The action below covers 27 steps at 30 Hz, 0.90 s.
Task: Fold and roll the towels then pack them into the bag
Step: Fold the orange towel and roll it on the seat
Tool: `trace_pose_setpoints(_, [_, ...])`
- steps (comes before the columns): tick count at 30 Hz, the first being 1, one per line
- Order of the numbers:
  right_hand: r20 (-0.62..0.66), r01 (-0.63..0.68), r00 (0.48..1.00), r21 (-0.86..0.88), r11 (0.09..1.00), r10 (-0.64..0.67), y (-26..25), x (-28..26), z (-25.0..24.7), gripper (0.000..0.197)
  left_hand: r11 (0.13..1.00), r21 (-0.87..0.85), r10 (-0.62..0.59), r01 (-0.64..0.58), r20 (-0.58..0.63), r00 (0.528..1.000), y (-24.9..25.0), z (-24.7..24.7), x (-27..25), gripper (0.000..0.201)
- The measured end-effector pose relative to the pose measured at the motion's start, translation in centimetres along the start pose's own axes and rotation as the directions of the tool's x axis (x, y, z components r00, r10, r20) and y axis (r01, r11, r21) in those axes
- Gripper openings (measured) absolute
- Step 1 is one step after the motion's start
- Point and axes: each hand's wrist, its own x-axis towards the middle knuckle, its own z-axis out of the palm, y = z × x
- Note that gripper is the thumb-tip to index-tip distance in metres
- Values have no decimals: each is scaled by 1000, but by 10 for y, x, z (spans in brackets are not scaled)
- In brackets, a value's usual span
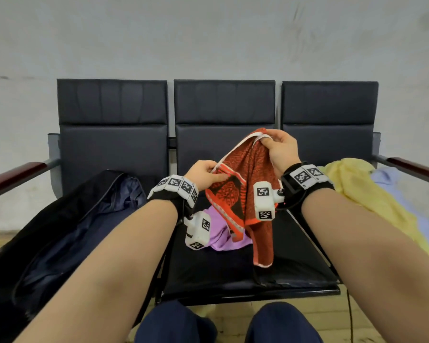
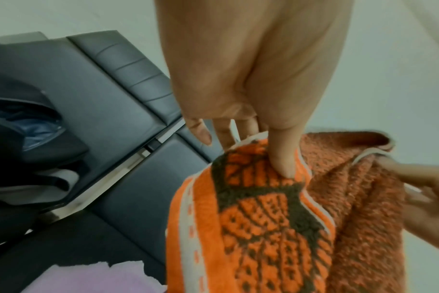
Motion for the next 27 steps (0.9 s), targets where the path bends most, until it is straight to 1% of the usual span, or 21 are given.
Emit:
trace_pose_setpoints(2, [-56, -11, 998, 1, 1000, 11, 4, 3, -4, 21, 1000, -2, -21, 21, -35, 999, -9, -4, -1, 18])
trace_pose_setpoints(4, [-116, -27, 993, -4, 1000, 26, 11, 8, -10, 17, 999, 4, -46, 46, -75, 996, -19, -9, 0, 14])
trace_pose_setpoints(7, [-191, -55, 980, -30, 998, 48, 20, 17, -16, 12, 997, -54, -53, 47, -118, 992, -28, -15, 3, 8])
trace_pose_setpoints(9, [-223, -62, 974, -72, 995, 45, 27, 23, -16, 10, 998, -41, -51, 45, -149, 988, -32, -16, 8, 4])
trace_pose_setpoints(11, [-238, -68, 970, -106, 992, 41, 32, 29, -12, 8, 998, 13, -50, 53, -196, 979, -34, -17, 16, 4])
trace_pose_setpoints(12, [-239, -63, 971, -138, 988, 28, 33, 31, -10, 9, 997, 37, -52, 62, -229, 972, -34, -18, 21, 5])
trace_pose_setpoints(13, [-237, -62, 971, -216, 974, 9, 35, 36, -8, 13, 996, 47, -58, 73, -263, 963, -33, -19, 26, 6])
trace_pose_setpoints(14, [-224, -61, 974, -349, 935, -20, 37, 39, -6, 20, 996, 40, -64, 80, -300, 952, -32, -20, 29, 6])
trace_pose_setpoints(16, [-167, -65, 985, -613, 788, -48, 41, 44, -3, 29, 996, 2, -84, 92, -377, 922, -30, -22, 39, 5])
trace_pose_setpoints(17, [-146, -75, 989, -689, 721, -36, 42, 44, -1, 31, 995, -27, -102, 100, -405, 909, -31, -22, 44, 10])
trace_pose_setpoints(18, [-136, -91, 991, -736, 671, -14, 44, 44, 1, 32, 992, -56, -123, 110, -408, 904, -32, -21, 47, 14])
trace_pose_setpoints(19, [-130, -113, 991, -778, 618, 17, 47, 43, 1, 34, 991, -85, -128, 103, -396, 909, -31, -18, 49, 17])
trace_pose_setpoints(20, [-116, -136, 991, -815, 563, 71, 48, 41, 1, 36, 992, -95, -117, 88, -363, 924, -31, -16, 51, 19])
trace_pose_setpoints(21, [-92, -156, 985, -833, 531, 145, 52, 40, 0, 37, 993, -98, -96, 68, -321, 942, -32, -12, 52, 20])
trace_pose_setpoints(22, [-64, -180, 971, -825, 535, 229, 53, 39, -1, 36, 994, -99, -81, 55, -273, 959, -31, -7, 52, 24])
trace_pose_setpoints(23, [-36, -222, 949, -783, 580, 315, 56, 38, -3, 33, 994, -101, -69, 47, -222, 973, -31, -2, 53, 30])
trace_pose_setpoints(24, [-3, -276, 924, -700, 659, 383, 58, 36, -3, 28, 994, -100, -60, 43, -173, 983, -31, 3, 52, 36])
trace_pose_setpoints(25, [16, -360, 891, -583, 728, 454, 60, 36, -2, 18, 994, -98, -54, 41, -130, 990, -32, 8, 52, 40])
trace_pose_setpoints(26, [37, -451, 854, -444, 774, 518, 58, 33, 0, 6, 995, -88, -49, 41, -98, 994, -32, 13, 51, 42])
trace_pose_setpoints(27, [56, -539, 816, -286, 792, 575, 58, 31, 3, 13, 996, -73, -47, 41, -77, 996, -32, 16, 50, 41])
